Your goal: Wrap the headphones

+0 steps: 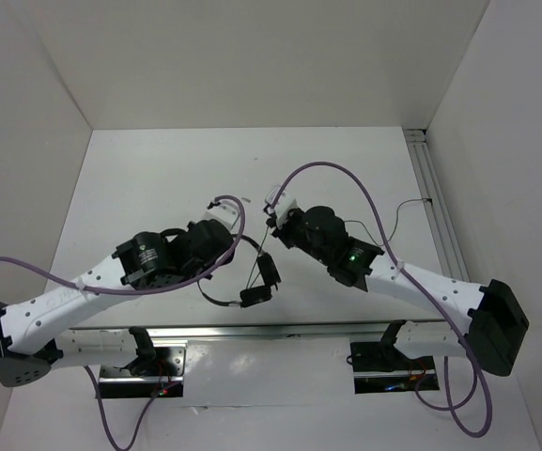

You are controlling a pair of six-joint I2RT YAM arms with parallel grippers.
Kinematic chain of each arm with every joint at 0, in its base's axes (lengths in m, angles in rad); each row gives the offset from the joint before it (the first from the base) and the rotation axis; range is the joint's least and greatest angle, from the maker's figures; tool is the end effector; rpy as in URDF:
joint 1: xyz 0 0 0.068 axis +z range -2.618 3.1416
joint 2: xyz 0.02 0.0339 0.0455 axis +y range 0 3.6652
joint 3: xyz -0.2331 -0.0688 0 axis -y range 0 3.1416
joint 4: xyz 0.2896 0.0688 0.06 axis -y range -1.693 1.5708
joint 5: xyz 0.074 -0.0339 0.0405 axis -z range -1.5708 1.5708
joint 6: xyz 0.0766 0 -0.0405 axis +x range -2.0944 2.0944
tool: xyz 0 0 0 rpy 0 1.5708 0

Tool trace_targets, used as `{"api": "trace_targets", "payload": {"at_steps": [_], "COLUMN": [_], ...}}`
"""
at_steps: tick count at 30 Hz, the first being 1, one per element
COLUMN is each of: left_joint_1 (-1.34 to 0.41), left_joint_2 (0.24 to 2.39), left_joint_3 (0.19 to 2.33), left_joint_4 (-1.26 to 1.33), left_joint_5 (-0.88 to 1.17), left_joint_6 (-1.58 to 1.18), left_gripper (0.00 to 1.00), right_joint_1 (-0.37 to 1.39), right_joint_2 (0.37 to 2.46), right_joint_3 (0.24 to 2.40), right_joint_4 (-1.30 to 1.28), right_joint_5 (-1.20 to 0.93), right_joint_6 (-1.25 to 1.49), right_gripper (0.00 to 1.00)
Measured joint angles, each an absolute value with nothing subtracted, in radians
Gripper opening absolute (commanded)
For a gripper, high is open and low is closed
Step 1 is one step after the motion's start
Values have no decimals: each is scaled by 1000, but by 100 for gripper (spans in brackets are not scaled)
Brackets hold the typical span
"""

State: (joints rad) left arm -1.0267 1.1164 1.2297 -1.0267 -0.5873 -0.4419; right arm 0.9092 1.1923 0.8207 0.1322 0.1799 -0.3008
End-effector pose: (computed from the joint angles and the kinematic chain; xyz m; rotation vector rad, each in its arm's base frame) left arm 0.1827 -0.2200 0.3063 0.4317 2.2492 -0.0093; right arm 0.2385 0.2840 0.2454 -0.9240 1.5616 0.2700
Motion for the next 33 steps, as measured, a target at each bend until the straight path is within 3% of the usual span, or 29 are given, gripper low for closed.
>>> {"api": "trace_targets", "payload": {"at_steps": [8,14,33], "left_joint_1": [-1029,-1029,-1029], "left_joint_2": [1080,1068,1040], "left_joint_3": [1344,1426,1618], "left_joint_4": [-1071,-1090,-1147], "left_joint_5": [-576,-570,-669], "left_joint_6": [-439,-440,-572], "left_gripper": [0,0,0], "right_joint_1": [770,743,680], "right_joint_2": [1331,1491,1681], "right_joint_3": [759,759,733], "right_joint_4": [346,447,724], "right_joint_5": [-224,-386,-564], "right_joint_6": [-162,-80,89], "right_gripper": [30,37,37]}}
